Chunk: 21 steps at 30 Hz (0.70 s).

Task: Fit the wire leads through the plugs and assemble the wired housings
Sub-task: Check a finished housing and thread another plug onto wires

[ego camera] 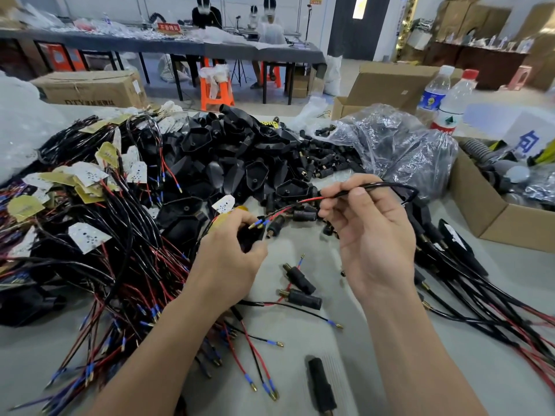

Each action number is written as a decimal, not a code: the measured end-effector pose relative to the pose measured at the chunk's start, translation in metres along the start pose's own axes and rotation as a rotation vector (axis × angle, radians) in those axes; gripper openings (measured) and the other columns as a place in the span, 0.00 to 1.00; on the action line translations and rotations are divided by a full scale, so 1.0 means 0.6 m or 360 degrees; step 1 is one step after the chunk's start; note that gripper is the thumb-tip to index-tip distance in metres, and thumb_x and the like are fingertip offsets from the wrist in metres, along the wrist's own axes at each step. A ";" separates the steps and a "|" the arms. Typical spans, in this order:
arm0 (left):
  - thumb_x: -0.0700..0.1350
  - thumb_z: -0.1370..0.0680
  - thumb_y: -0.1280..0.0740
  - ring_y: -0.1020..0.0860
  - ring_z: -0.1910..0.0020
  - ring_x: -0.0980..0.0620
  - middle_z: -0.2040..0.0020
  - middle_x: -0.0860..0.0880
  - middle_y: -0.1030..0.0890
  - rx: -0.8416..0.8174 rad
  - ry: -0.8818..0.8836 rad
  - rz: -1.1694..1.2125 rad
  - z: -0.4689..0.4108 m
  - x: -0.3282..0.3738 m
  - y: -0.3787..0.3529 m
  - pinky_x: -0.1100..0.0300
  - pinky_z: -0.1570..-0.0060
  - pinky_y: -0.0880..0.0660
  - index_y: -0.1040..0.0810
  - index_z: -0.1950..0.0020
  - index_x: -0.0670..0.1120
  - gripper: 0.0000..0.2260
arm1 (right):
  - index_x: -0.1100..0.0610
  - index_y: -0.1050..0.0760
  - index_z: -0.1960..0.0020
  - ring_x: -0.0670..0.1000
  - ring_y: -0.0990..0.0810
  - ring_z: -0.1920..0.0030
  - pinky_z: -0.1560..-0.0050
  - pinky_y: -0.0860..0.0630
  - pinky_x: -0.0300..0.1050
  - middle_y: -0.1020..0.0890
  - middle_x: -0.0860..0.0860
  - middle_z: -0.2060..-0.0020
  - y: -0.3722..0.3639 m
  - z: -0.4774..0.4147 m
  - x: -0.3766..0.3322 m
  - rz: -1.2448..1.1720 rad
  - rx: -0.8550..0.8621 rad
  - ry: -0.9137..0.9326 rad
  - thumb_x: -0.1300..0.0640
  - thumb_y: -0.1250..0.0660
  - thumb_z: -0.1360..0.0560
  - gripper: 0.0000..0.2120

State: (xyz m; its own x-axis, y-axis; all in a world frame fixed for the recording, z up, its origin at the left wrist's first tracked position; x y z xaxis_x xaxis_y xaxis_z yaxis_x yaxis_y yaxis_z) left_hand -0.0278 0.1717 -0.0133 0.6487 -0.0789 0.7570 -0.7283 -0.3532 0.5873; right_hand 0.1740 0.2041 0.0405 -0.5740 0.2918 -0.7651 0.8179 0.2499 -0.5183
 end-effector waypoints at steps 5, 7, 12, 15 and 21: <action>0.47 0.30 0.24 0.24 0.56 0.70 0.49 0.69 0.22 -0.0025 0.0008 -0.0019 0.001 -0.007 -0.002 0.77 0.59 0.33 0.34 0.45 0.65 0.24 | 0.59 0.23 0.52 0.54 0.20 0.57 0.50 0.22 0.47 0.16 0.56 0.57 -0.018 0.004 0.001 0.0194 -0.0178 0.0050 0.66 0.41 0.19 0.09; 0.46 0.31 0.23 0.24 0.48 0.70 0.47 0.65 0.19 -0.0005 -0.0047 0.0020 0.000 -0.002 0.000 0.79 0.54 0.33 0.30 0.47 0.64 0.22 | 0.59 0.23 0.52 0.54 0.19 0.55 0.49 0.22 0.47 0.15 0.55 0.58 -0.019 0.003 0.006 0.0295 -0.0220 0.0023 0.67 0.41 0.19 0.09; 0.47 0.35 0.22 0.19 0.47 0.64 0.49 0.62 0.16 0.0037 -0.0138 0.0173 0.001 0.009 0.008 0.74 0.49 0.27 0.19 0.47 0.64 0.20 | 0.59 0.22 0.53 0.55 0.16 0.52 0.43 0.20 0.51 0.14 0.56 0.57 -0.038 0.012 0.030 0.0547 -0.0477 -0.0171 0.68 0.41 0.19 0.11; 0.50 0.36 0.24 0.17 0.48 0.62 0.50 0.61 0.15 0.0073 -0.0154 0.0324 0.001 0.014 0.013 0.62 0.46 0.22 0.17 0.46 0.63 0.20 | 0.60 0.23 0.52 0.54 0.16 0.52 0.45 0.19 0.48 0.14 0.57 0.55 -0.045 0.019 0.041 0.0327 -0.0474 -0.0330 0.69 0.42 0.18 0.11; 0.50 0.36 0.22 0.14 0.50 0.54 0.51 0.57 0.13 0.0121 -0.0082 0.0597 -0.009 0.000 0.021 0.48 0.47 0.17 0.15 0.45 0.63 0.21 | 0.56 0.20 0.54 0.55 0.16 0.58 0.52 0.18 0.46 0.15 0.58 0.57 -0.027 0.014 0.037 0.0173 -0.0309 -0.0432 0.67 0.39 0.19 0.12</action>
State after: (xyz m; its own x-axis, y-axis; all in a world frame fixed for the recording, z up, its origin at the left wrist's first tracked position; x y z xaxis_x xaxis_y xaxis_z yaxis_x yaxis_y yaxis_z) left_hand -0.0380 0.1720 -0.0043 0.3518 -0.2619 0.8987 -0.9000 -0.3587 0.2478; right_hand 0.1486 0.1990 0.0288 -0.4308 0.0765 -0.8992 0.8359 0.4093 -0.3657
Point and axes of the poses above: each hand's wrist, its own z-axis away from the middle knuckle, its own y-axis out of the back of the hand, x = y × z, the point moved 7 cm from there along -z, towards the middle knuckle
